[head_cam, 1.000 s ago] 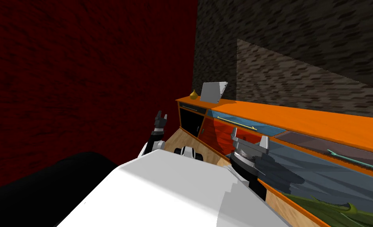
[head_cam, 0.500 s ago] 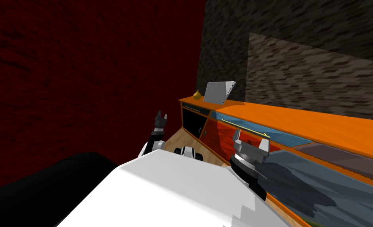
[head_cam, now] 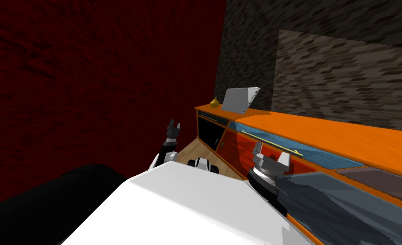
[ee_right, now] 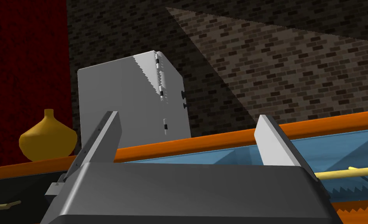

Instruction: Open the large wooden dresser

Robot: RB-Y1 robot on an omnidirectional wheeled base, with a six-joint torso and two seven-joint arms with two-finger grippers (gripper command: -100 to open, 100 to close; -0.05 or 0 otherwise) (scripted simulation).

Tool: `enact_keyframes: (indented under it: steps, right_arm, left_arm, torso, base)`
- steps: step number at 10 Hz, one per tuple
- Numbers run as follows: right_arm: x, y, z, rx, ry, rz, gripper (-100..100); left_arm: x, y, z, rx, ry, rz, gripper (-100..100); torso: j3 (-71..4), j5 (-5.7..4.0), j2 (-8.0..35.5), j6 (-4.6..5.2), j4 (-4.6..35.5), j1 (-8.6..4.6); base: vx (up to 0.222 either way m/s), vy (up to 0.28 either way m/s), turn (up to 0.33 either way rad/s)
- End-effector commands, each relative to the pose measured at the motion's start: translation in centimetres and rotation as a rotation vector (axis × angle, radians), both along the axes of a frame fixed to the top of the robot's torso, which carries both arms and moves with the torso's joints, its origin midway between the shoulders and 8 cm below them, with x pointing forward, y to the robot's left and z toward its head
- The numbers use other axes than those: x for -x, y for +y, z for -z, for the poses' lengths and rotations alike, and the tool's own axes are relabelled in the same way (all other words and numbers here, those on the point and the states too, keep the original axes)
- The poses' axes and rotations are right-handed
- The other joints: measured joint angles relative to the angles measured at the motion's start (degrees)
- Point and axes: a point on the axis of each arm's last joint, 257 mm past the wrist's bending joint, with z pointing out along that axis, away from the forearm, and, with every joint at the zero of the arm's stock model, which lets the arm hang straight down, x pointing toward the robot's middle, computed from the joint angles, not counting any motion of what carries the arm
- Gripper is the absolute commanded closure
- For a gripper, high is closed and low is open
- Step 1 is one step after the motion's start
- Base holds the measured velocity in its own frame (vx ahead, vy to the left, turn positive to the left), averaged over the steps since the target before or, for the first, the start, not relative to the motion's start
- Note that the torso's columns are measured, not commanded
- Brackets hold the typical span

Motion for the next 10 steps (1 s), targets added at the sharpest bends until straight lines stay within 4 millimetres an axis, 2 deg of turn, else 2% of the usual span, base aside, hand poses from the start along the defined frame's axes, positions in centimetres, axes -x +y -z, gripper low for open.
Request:
enact_keyframes:
  steps: [1,6,10]
  right_arm:
    - [0.7,-0.9,1.0,-0.092,-0.033,-0.036,-100]
    - [1.2,-1.5,1.7,-0.192,-0.078,-0.101,-100]
    - [2.3,-2.6,3.1,-0.32,-0.134,-0.149,-100]
  left_arm:
    - [0.0,0.0,0.0,0.0,0.0,0.0,0]
    - [0.0,0.0,0.0,0.0,0.0,0.0,0]
    - [0.0,0.0,0.0,0.0,0.0,0.0,0]
  torso:
    - [0.0,-0.01,0.0,0.06,0.0,-0.03]
    - [0.0,0.0,0.0,0.06,0.0,-0.02]
    - [0.0,-0.02,-0.1,0.02,0.0,-0.05]
  base:
    - [0.032,-0.042,0.227]
    - [0.019,-0.028,0.098]
    - [0.021,-0.037,0.181]
